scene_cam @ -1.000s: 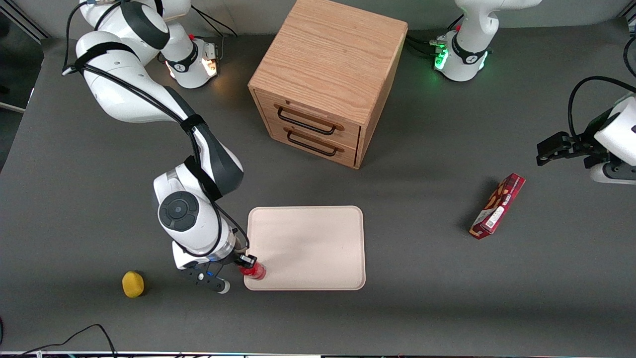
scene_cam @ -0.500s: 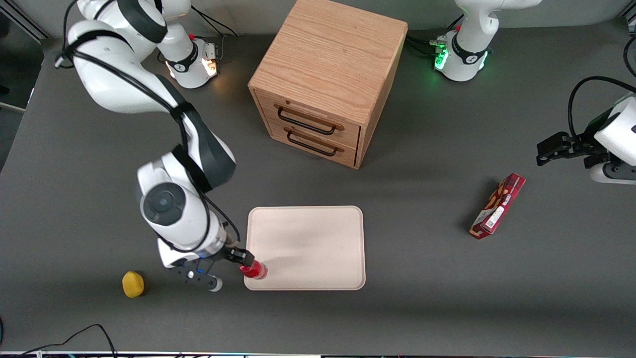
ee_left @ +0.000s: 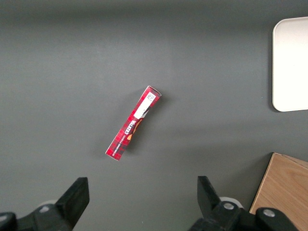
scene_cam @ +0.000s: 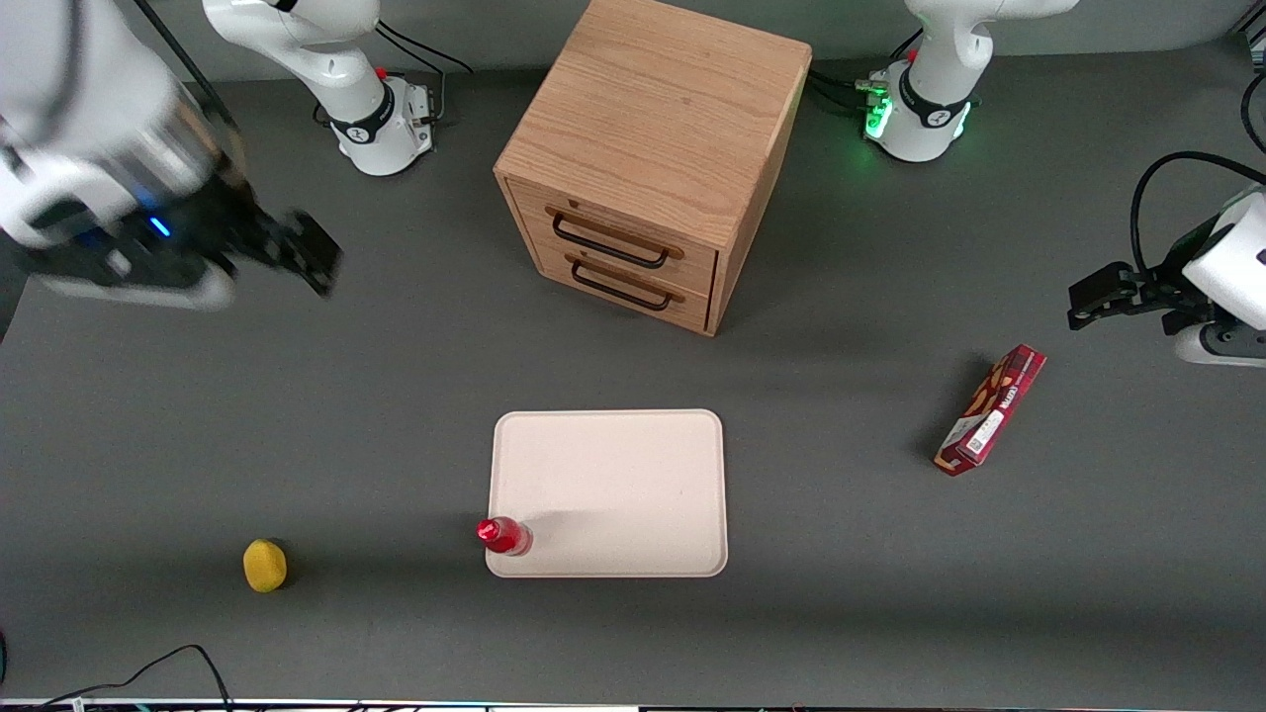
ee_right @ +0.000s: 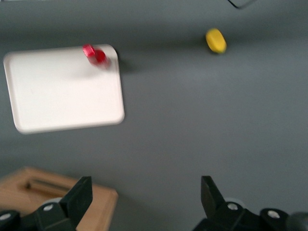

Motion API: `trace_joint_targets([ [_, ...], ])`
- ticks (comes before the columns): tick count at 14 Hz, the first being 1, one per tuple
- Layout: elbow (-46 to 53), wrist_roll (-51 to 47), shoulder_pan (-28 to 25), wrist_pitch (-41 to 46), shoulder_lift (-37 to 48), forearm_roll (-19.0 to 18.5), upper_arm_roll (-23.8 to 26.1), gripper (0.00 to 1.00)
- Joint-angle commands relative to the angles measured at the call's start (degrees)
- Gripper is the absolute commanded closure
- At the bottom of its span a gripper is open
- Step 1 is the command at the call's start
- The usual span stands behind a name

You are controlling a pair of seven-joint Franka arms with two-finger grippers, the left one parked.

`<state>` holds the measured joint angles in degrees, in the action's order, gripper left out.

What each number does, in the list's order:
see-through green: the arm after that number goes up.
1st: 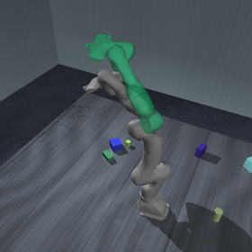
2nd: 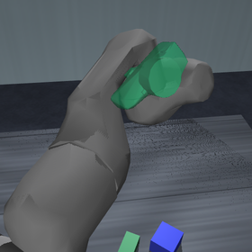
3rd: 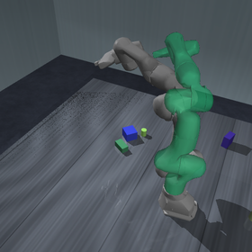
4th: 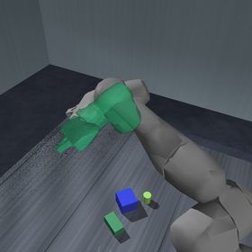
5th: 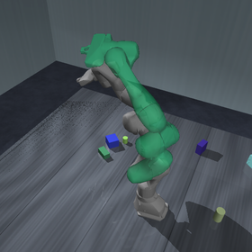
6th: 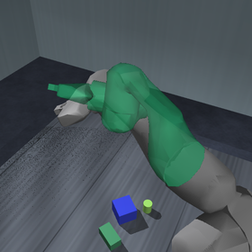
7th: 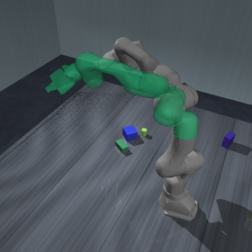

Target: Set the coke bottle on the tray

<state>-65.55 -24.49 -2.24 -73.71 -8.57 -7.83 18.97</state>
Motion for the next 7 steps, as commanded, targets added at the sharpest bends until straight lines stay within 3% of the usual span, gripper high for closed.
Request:
trace_joint_targets([
  [1,-30.33,12.94,1.45,-10.27,21.78,7.64,-13.66,0.0],
  [4,-50.68,14.56,1.53,-23.02,32.1,7.91,-16.16,0.0],
  [7,-47.41,14.3,1.09,-22.01,30.55,8.0,-15.89,0.0],
])
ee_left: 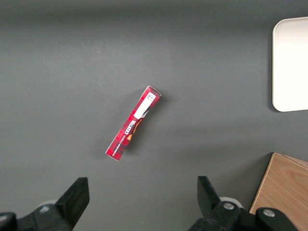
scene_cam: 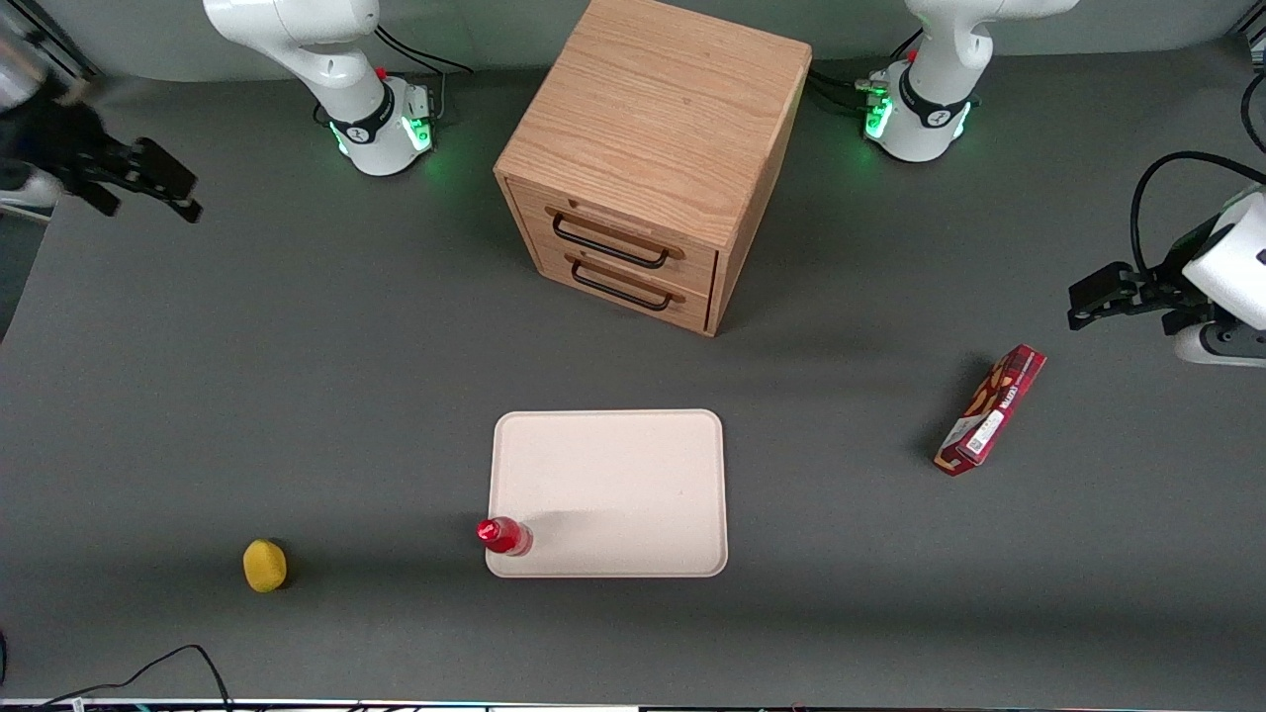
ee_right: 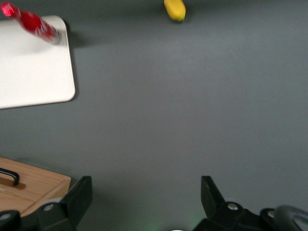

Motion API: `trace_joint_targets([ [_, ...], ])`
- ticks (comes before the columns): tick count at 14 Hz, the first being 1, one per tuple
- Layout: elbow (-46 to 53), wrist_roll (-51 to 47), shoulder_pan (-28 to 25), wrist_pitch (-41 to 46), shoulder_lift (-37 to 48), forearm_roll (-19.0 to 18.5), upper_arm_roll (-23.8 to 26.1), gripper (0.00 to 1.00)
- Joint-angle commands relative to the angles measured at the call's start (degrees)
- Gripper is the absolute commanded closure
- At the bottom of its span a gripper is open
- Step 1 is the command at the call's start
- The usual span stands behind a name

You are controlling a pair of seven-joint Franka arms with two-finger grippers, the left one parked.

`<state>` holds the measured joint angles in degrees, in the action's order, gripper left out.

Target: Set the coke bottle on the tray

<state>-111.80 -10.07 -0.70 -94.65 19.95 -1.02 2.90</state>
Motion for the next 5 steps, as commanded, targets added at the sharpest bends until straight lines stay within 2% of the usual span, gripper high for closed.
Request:
trace_joint_targets([
  [1,1.74,-0.65,-0.52,1.2,0.81,1.28,0.18,0.0],
  [5,13.17,-0.22,-0.61,10.53,-6.75,1.99,0.18,0.0],
])
